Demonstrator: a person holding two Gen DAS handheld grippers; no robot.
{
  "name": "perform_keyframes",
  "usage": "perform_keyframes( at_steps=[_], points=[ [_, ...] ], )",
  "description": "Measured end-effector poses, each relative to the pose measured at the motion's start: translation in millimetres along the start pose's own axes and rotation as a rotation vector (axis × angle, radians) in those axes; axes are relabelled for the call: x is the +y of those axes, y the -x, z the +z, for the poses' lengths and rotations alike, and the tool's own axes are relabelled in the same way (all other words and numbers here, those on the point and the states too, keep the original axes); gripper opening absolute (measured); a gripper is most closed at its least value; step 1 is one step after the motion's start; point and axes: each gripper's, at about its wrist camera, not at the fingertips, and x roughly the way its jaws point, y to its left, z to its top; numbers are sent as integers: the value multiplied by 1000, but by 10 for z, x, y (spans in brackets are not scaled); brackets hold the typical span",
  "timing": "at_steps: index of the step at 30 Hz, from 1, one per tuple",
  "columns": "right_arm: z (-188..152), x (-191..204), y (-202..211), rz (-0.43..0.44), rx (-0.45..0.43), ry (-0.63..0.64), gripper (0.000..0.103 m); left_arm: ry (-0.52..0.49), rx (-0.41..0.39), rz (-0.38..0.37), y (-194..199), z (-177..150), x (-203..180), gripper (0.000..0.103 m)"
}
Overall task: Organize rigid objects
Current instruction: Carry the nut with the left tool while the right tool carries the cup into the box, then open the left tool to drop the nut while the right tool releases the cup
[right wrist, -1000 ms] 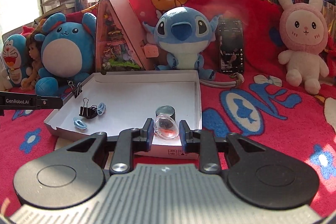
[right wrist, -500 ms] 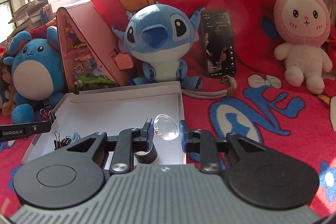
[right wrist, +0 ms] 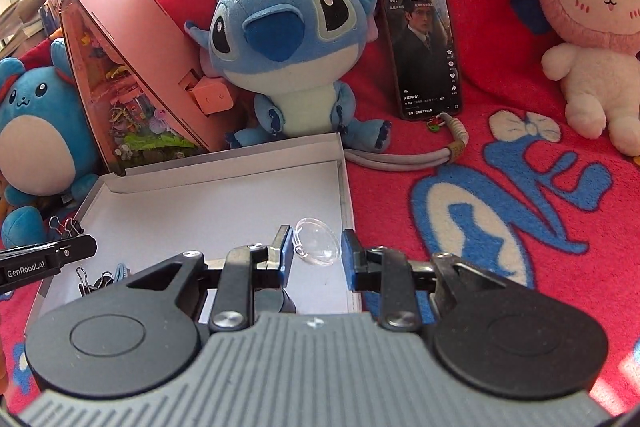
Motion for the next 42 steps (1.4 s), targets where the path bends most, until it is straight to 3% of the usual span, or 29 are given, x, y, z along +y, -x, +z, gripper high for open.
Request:
perform_keyframes(
  at_steps=[17,30,36,42],
  points=[
    [54,138,-304,-9,43,-3,32,-3,28,9,-163,-49,-20,17],
    [41,92,-283,-3,38,-21,36,-1,32,11,-178,-87,-37,17],
    [34,122,-222,0,26,-8,37,2,28,11,-134,-103,-24,27],
    [27,167,-146,1,7,15,48,-1,12,3,-29,-115,-27,36]
  ],
)
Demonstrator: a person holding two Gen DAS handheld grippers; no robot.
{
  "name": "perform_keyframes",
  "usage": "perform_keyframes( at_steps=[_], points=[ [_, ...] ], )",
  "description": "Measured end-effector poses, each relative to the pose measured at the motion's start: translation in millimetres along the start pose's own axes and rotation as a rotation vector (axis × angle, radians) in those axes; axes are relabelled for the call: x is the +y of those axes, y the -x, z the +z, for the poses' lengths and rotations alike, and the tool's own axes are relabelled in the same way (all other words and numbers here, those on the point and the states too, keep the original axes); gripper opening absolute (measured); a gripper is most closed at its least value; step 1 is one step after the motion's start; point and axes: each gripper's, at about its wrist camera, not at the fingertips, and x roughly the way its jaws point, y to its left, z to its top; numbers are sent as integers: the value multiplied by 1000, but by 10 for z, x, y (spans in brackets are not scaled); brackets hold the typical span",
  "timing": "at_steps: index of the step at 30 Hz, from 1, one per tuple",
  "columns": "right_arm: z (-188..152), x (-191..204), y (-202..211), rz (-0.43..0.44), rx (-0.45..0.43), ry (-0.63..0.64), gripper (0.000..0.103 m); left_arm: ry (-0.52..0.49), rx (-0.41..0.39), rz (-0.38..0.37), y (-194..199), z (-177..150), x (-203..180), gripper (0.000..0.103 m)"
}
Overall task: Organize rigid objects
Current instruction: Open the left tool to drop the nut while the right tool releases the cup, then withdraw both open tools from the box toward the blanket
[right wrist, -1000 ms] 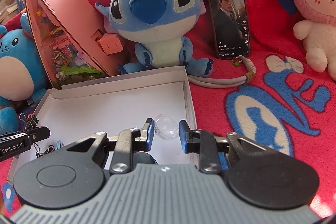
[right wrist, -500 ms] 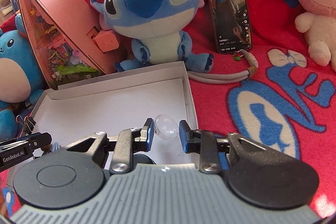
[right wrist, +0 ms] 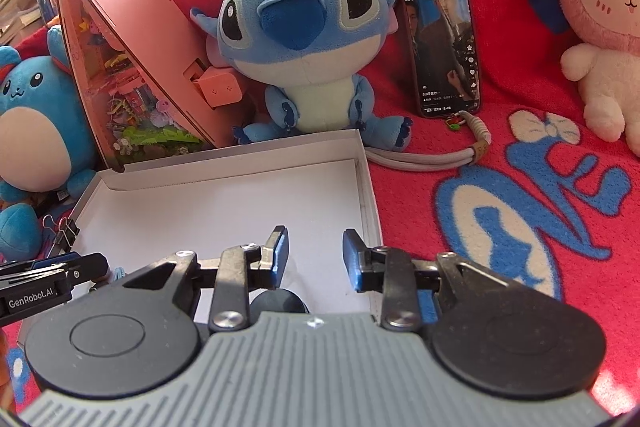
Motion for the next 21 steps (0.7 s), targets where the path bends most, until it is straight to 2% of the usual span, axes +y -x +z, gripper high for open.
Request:
perform_keyframes(
  at_steps=[3,5,15,21],
  points=[
    [-10,25,55,2,-13,19,52,-5,-17,-3,94,-22,-7,43],
    [-24,37,99,1,-23,35,55,-17,-39,-10,169,-52,-14,53],
    [-133,75,393,8,-78,103,64,-45,-94,-36,529,-199,-16,63],
    [-281,129,637,18,-120,163,76,-60,-105,-71,738,-355,10,68]
  ],
)
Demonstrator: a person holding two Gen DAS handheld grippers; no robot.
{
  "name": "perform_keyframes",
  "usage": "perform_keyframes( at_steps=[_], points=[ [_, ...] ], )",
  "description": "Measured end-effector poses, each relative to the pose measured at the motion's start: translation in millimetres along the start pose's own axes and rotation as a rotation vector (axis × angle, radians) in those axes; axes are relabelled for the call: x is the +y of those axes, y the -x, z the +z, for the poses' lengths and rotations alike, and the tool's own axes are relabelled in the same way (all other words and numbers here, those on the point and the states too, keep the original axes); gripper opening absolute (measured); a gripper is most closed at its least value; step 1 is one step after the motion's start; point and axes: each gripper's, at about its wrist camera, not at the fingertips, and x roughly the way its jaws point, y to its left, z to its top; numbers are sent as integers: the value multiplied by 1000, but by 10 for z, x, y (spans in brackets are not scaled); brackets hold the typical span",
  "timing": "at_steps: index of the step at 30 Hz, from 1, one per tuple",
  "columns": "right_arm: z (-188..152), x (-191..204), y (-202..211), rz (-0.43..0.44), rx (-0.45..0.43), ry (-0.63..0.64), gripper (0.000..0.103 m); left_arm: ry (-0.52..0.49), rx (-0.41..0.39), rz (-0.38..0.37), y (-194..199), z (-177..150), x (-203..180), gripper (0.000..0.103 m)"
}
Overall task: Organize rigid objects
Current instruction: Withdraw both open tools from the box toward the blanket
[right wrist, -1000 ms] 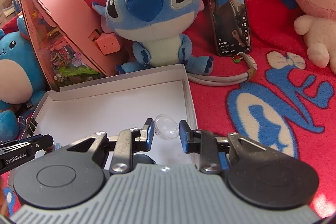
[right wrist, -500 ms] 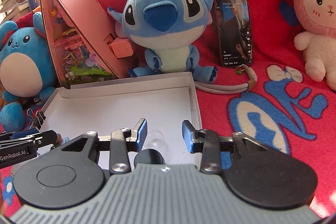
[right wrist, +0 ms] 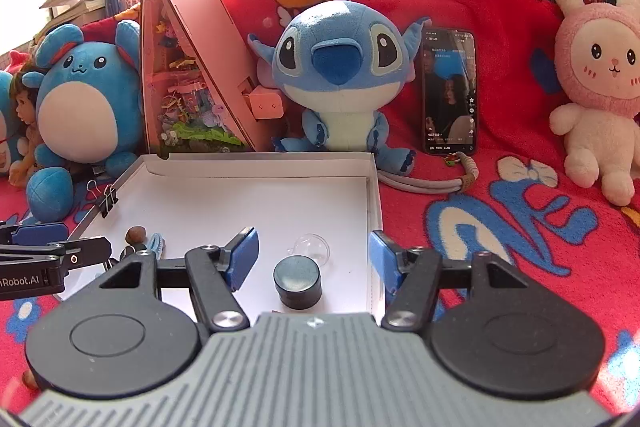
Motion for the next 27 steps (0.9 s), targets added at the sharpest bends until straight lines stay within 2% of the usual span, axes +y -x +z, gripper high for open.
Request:
perform_keyframes(
  at_steps=[7,20,27],
  points=[
    [-186,100,296,23,-33,68,85,-3,-8,-28,252,-189,64,72],
    [-529,259,647,71,-60,140,89,-21,-26,-39,594,-489,152,75],
    [-711,319,785,70,-58,193,90,-22,-21,-41,720,-645,217,76]
  ],
)
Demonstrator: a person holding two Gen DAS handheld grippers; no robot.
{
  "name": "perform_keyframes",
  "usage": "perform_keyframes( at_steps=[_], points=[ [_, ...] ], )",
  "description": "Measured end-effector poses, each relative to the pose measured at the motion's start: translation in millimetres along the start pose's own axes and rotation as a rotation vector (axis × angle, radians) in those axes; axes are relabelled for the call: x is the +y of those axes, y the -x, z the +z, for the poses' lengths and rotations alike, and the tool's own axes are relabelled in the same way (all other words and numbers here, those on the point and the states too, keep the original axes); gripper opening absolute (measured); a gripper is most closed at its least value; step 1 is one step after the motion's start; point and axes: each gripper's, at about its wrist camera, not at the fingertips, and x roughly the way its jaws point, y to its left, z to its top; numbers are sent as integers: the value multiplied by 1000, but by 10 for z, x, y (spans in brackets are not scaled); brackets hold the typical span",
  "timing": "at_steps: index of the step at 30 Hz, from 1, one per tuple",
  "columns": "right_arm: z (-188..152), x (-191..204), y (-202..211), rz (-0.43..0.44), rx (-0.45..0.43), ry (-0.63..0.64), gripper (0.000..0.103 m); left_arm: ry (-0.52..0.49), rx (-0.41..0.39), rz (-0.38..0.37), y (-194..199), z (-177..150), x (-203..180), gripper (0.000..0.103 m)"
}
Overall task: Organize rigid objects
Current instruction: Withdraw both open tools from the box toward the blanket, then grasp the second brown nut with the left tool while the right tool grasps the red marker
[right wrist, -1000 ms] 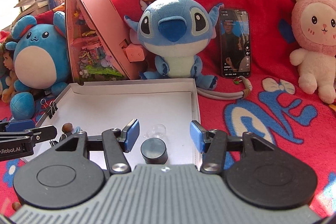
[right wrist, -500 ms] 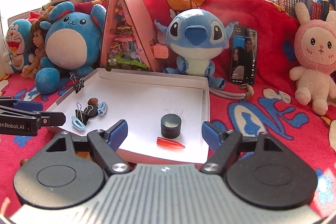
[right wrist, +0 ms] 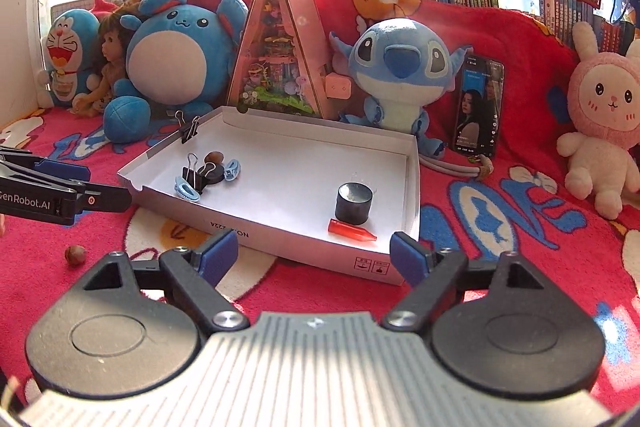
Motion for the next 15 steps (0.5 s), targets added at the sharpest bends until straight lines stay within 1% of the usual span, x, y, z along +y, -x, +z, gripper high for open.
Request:
perform_keyframes(
  at_steps=[6,10,12,15],
  points=[
    [-139,82,105,25,14,23,91,-4,4,8,109,-145,64,76],
    [-256,128,162,56,32,37,91,-1,30,14,154,-281,101,76],
    [-313,152,192,74,41,51,91,13,47,14,167,-350,133,76],
    [-402,177,258,124,58,65,91,32,68,13,172,-443,180,74]
  ],
)
